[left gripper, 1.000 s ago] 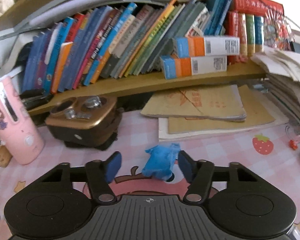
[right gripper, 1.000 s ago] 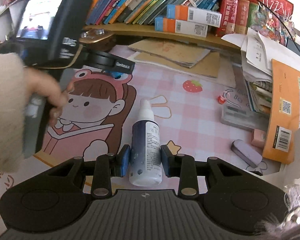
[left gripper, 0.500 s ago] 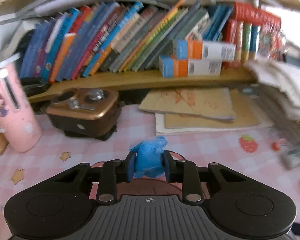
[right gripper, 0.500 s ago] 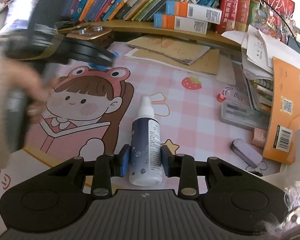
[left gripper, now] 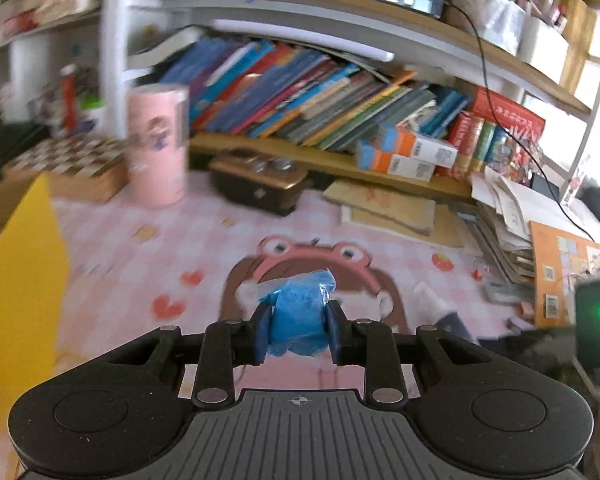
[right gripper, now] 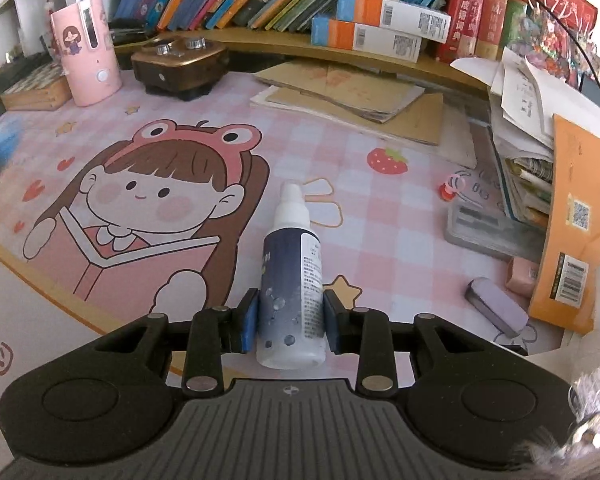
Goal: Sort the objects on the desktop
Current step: 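Carry the blue toy and spray bottle toward the yellow box with both tools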
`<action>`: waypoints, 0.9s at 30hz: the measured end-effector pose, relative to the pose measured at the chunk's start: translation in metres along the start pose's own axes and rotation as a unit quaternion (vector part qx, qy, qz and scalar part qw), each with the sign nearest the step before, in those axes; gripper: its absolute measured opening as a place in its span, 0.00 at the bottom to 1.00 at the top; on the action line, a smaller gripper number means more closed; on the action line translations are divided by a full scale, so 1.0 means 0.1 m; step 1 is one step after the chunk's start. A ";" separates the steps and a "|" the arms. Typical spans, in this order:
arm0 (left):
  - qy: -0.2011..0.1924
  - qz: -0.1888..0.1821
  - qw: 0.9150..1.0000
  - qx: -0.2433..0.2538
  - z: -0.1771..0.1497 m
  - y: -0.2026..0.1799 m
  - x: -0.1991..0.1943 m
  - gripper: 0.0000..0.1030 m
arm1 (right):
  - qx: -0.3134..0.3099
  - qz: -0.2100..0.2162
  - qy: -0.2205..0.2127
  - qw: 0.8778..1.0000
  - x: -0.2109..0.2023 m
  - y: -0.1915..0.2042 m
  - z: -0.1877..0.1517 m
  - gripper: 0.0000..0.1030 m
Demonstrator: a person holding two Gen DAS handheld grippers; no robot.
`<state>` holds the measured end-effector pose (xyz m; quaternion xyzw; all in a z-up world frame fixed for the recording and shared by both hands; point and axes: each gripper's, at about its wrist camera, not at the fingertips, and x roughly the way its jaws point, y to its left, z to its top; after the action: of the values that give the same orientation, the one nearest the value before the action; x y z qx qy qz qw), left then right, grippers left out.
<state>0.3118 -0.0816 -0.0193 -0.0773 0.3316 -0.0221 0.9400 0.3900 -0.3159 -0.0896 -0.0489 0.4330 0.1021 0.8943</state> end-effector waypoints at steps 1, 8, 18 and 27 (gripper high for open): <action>0.002 0.004 1.000 -0.008 -0.05 0.04 -0.07 0.26 | 0.001 0.002 0.000 1.000 -0.02 0.02 0.00 0.29; 0.000 0.023 0.999 -0.038 -0.28 0.27 -0.46 0.26 | -0.023 0.026 -0.026 0.999 -0.37 0.33 0.00 0.29; -0.026 0.042 0.997 -0.051 -0.47 0.58 -0.95 0.26 | -0.033 0.082 -0.048 0.995 -0.98 0.90 -0.17 0.29; -0.046 0.052 0.996 -0.056 -0.72 0.91 -1.45 0.26 | -0.046 0.117 -0.053 0.991 -1.37 1.54 -0.48 0.29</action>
<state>0.1523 0.0125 0.0007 -0.1132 0.2925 0.0491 0.9483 0.2361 -0.1933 -0.0115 -0.0336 0.3826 0.2288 0.8945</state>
